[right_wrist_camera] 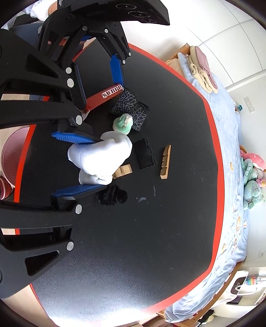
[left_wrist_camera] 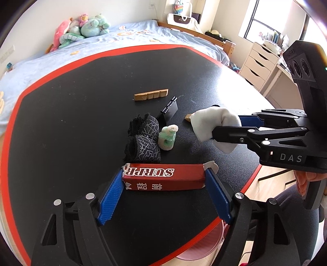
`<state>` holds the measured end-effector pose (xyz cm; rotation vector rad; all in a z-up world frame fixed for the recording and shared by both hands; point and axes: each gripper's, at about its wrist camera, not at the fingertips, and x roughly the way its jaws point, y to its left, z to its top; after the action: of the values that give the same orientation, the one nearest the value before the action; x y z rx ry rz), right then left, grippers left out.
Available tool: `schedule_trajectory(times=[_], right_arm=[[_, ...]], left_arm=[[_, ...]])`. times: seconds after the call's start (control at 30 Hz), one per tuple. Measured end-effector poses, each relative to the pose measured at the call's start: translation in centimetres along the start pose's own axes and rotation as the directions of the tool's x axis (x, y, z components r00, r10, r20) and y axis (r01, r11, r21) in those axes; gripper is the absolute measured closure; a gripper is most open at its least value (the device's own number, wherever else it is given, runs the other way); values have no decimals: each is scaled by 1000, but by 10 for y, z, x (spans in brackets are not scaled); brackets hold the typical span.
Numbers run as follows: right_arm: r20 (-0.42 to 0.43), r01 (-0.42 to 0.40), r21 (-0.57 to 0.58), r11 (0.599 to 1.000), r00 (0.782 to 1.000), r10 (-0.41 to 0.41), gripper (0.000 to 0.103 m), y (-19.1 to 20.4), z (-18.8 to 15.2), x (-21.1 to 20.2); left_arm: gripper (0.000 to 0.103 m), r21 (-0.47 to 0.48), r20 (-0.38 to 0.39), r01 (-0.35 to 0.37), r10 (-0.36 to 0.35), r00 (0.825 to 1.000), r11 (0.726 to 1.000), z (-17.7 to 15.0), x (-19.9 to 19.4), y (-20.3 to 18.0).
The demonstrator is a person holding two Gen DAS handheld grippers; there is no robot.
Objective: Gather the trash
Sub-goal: 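Grasp the red 'SURPRISE' carton with the left gripper while the right gripper grasps the white cloth, then carry both items over the pink wastebasket and open both grippers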
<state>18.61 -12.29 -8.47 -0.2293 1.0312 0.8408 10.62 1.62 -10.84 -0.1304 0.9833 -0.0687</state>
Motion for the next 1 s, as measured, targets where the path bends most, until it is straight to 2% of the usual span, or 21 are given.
schedule_trajectory(times=[0.57, 1.0], right_arm=[[68, 16, -9, 1000, 998, -15, 67, 8, -11, -55], [105, 27, -18, 999, 994, -25, 67, 21, -55, -110]], left_arm=[[27, 23, 48, 17, -18, 999, 1000, -5, -49, -15], [27, 82, 79, 49, -55, 995, 995, -20, -87, -40]])
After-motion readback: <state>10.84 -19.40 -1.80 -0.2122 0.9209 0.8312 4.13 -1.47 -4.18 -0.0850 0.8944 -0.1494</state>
